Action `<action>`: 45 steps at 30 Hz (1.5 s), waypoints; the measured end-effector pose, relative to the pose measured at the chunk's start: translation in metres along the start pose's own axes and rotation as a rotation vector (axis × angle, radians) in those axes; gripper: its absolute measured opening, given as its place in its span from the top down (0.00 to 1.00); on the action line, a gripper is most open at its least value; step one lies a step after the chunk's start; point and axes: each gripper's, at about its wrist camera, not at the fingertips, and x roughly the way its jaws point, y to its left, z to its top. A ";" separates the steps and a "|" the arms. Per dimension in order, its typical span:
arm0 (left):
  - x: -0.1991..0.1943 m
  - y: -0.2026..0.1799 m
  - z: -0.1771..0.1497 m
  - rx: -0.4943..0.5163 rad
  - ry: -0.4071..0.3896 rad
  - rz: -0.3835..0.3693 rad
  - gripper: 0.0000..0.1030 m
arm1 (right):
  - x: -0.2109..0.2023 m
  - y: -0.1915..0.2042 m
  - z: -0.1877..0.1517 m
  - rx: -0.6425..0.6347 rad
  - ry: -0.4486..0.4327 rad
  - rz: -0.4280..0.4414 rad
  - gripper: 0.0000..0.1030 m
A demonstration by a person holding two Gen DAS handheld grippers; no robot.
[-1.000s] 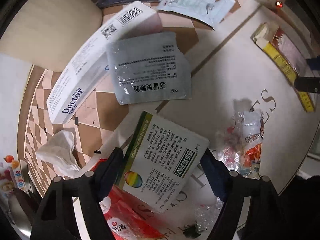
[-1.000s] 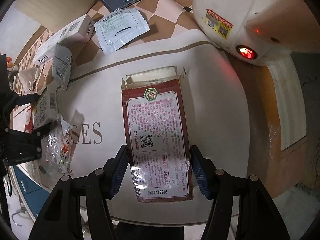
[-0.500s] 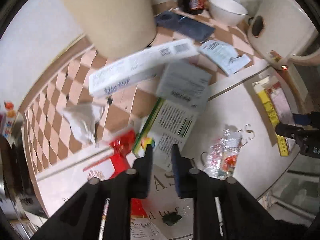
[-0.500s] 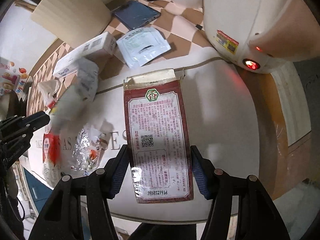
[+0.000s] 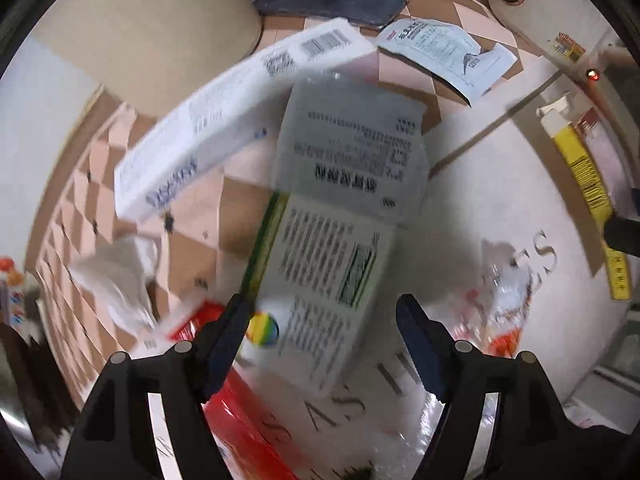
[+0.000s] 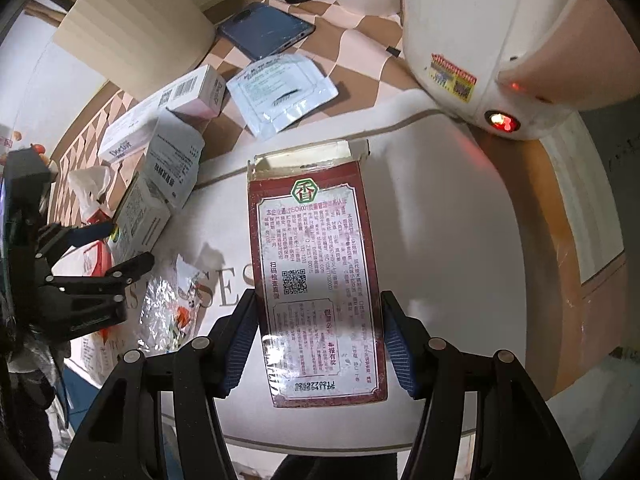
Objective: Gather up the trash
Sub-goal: 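Grasp the dark red box with the right tool while the left grasps the white-green box, then carry both boxes over the floor bin and open both tools to drop them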
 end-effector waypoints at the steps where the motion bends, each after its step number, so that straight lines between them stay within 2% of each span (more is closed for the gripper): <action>1: 0.002 0.000 0.003 0.005 0.000 0.015 0.29 | 0.000 -0.002 0.001 0.006 0.000 0.002 0.40; 3: 0.004 0.001 0.006 0.009 -0.009 0.023 0.30 | -0.001 -0.005 0.004 0.013 0.004 0.009 0.40; 6: 0.006 0.008 0.011 0.015 -0.014 0.058 0.47 | -0.002 -0.013 0.005 0.021 0.006 0.012 0.40; 7: 0.006 0.012 0.014 0.009 -0.017 0.061 0.58 | -0.002 -0.015 0.006 0.025 0.007 0.014 0.40; 8: 0.003 0.019 0.014 -0.012 -0.019 0.045 0.79 | -0.003 -0.016 0.007 0.030 0.007 0.017 0.40; 10: -0.002 0.028 0.010 -0.060 -0.017 0.004 0.81 | -0.004 -0.018 0.009 0.038 0.004 0.023 0.40; 15: -0.024 0.044 -0.009 -0.166 -0.056 0.044 0.81 | -0.012 -0.019 0.009 0.038 -0.014 0.028 0.40; 20: -0.070 0.057 -0.047 -0.380 -0.115 0.046 0.81 | -0.032 -0.008 -0.001 0.025 -0.061 0.027 0.40; 23: -0.095 0.055 -0.079 -0.492 -0.154 0.011 0.81 | -0.050 0.009 -0.020 0.009 -0.093 0.030 0.40; 26: -0.121 0.039 -0.126 -0.564 -0.203 -0.016 0.81 | -0.071 0.032 -0.055 -0.006 -0.141 0.034 0.40; 29: -0.135 0.022 -0.174 -0.596 -0.229 -0.054 0.81 | -0.088 0.053 -0.107 -0.005 -0.176 0.040 0.40; 34: -0.136 -0.003 -0.266 -0.608 -0.213 -0.168 0.81 | -0.084 0.071 -0.223 0.000 -0.173 0.024 0.40; 36: -0.118 -0.015 -0.300 -0.611 -0.174 -0.213 0.81 | -0.066 0.072 -0.266 -0.004 -0.138 0.015 0.40; 39: -0.075 -0.035 -0.334 -0.620 -0.076 -0.266 0.81 | -0.015 0.066 -0.323 0.004 -0.025 -0.011 0.40; 43: 0.021 -0.057 -0.369 -0.652 0.067 -0.318 0.81 | 0.083 0.050 -0.382 0.032 0.116 -0.014 0.40; 45: 0.084 -0.069 -0.379 -0.669 0.129 -0.333 0.81 | 0.134 0.042 -0.402 0.045 0.160 -0.017 0.40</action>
